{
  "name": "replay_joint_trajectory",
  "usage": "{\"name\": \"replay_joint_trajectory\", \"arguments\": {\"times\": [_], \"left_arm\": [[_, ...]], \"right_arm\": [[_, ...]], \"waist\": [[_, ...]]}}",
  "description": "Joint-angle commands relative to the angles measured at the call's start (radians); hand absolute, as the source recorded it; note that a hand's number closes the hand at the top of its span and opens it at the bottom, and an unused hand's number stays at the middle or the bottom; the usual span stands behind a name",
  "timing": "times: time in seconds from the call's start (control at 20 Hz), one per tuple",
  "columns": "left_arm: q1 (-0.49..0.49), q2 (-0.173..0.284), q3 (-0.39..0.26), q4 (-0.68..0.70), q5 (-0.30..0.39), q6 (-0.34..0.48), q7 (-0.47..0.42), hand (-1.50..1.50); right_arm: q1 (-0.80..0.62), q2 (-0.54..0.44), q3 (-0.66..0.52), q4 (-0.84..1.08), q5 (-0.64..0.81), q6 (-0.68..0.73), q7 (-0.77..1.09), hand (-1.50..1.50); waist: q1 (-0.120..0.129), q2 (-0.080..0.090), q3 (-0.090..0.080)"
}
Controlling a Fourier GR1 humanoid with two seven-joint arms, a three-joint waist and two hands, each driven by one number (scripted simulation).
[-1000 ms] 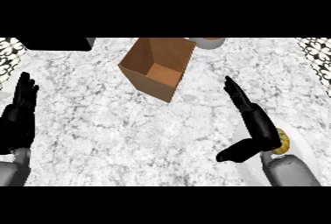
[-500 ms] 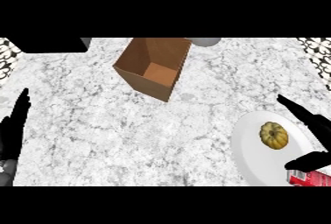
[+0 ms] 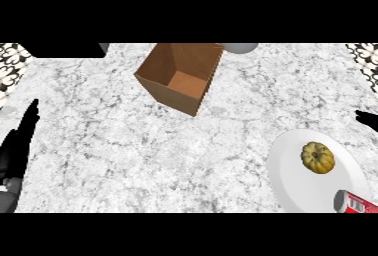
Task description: Pick the squash from the plate and place it in the cardboard box
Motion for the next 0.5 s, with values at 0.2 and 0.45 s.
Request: {"name": "replay_joint_trajectory", "arguments": {"times": [0.2,0.45], "left_arm": [[0.004,0.033,0.022,-0.035,-0.001,-0.040,0.027,0.00],[-0.030,0.002,0.021,0.016,-0.023,-0.039,0.002,0.00]], "right_arm": [[-0.114,-0.125,0.133,-0.121,0.230,0.168,0.251,-1.50],[-0.204,-0.057,0.261,-0.174,0.367,0.315,0.464,-1.50]], "waist": [[0.019,-0.002,-0.001],[0.025,0.003,-0.002]]}}
